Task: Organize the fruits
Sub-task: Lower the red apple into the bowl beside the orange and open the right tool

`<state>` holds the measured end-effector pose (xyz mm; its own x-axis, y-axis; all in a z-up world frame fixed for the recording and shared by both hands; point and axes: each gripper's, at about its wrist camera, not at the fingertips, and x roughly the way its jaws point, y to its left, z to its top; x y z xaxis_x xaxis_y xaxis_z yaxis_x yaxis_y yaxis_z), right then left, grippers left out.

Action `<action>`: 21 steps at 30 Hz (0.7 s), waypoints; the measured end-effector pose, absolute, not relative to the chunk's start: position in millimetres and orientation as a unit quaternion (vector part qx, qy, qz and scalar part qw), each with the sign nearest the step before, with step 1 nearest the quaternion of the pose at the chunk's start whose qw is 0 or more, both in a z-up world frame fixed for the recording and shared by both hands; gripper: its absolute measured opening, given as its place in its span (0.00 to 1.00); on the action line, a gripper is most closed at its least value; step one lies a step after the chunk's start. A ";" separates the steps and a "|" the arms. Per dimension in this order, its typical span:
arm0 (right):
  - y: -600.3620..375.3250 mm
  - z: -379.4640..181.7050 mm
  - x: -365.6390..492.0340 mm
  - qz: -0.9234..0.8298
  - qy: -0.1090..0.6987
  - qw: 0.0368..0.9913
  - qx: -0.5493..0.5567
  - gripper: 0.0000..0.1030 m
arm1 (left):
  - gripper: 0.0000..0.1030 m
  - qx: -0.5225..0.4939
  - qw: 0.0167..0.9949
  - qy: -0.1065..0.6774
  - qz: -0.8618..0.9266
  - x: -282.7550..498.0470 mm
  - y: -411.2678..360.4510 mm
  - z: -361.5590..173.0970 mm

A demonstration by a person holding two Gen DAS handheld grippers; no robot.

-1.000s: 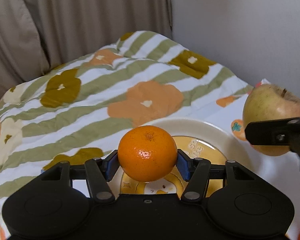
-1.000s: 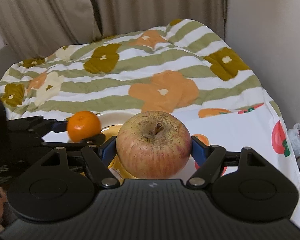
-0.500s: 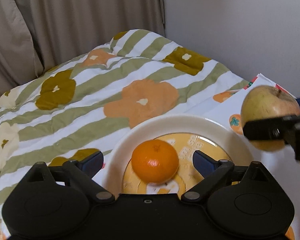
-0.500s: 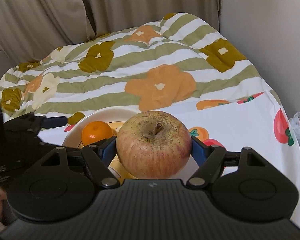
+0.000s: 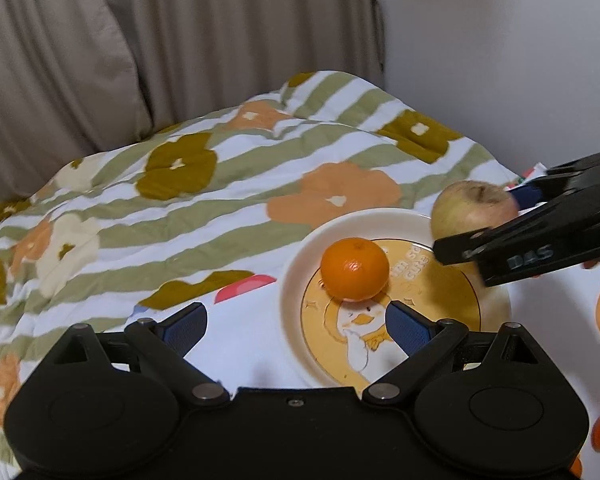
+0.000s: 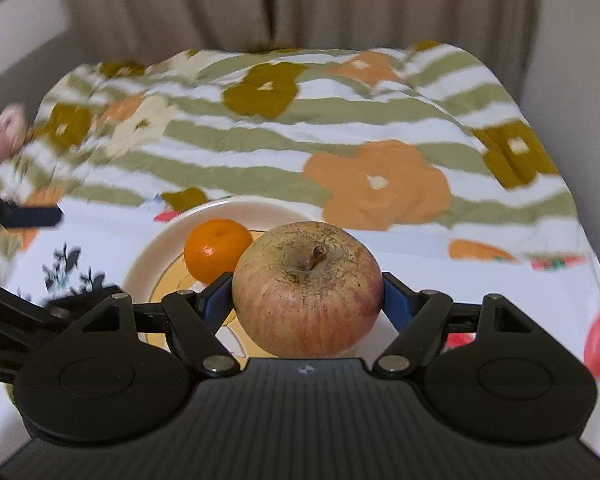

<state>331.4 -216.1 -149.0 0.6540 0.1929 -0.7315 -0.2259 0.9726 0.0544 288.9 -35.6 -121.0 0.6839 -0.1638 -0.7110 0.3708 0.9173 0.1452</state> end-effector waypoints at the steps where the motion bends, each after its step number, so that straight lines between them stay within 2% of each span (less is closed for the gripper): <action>1: -214.0 -152.1 334.0 0.125 0.397 0.909 -0.031 0.89 | 0.95 0.137 0.908 0.369 -0.143 285.4 -34.0 -120.0; 14: -196.8 -186.2 350.6 0.178 0.374 0.901 -0.128 0.89 | 0.95 0.113 0.916 0.373 -0.094 265.9 -29.2 -123.1; 16: -195.0 -181.7 344.3 0.179 0.345 0.911 -0.137 1.00 | 0.95 0.111 0.917 0.374 -0.085 263.6 -29.6 -124.1; 21: -190.8 -169.9 336.0 0.175 0.321 0.917 -0.162 1.00 | 0.95 0.111 0.918 0.374 -0.067 254.4 -32.3 -122.6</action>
<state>336.0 -190.8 -169.9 0.7325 0.2173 -0.6451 -0.4253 0.8861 -0.1844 254.4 -32.3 -122.6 0.7114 -0.0411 -0.7016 0.2063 0.9665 0.1526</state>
